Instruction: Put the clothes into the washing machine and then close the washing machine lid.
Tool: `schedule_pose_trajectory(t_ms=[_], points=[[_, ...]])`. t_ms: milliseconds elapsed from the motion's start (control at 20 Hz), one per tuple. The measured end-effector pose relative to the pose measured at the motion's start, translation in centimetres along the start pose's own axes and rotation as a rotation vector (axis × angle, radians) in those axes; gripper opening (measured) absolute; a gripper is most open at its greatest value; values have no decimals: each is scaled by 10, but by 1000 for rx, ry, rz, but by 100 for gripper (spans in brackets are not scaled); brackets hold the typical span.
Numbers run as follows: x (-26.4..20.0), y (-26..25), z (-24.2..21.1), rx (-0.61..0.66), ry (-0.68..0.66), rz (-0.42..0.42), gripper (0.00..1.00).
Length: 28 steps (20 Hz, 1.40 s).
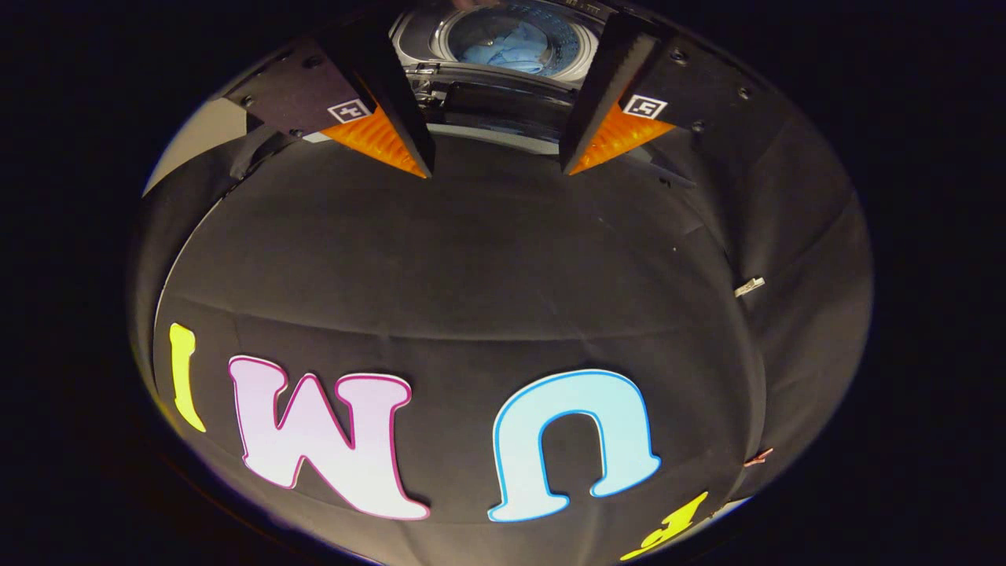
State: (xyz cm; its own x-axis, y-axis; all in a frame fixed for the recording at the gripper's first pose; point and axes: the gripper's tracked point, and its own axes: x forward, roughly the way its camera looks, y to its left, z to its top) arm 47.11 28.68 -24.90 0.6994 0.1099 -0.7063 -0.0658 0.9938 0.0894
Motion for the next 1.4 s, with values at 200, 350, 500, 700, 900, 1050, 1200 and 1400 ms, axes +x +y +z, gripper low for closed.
schedule_pose_trajectory(t_ms=[200, 350, 500, 700, 900, 1050, 1200, 1400], points=[[15, -2, -4, 10, 21, -5, 100], [13, -4, -10, 23, 31, 1, 100], [5, -3, -15, 24, 25, 4, 100], [-13, 4, -24, -5, -8, -14, 100], [-36, 9, -40, 19, -8, 8, 100], [-55, 15, -53, 0, -20, 17, 100], [-74, 19, -67, -6, -31, 30, 100], [-93, 25, -97, 19, -19, 76, 100]])
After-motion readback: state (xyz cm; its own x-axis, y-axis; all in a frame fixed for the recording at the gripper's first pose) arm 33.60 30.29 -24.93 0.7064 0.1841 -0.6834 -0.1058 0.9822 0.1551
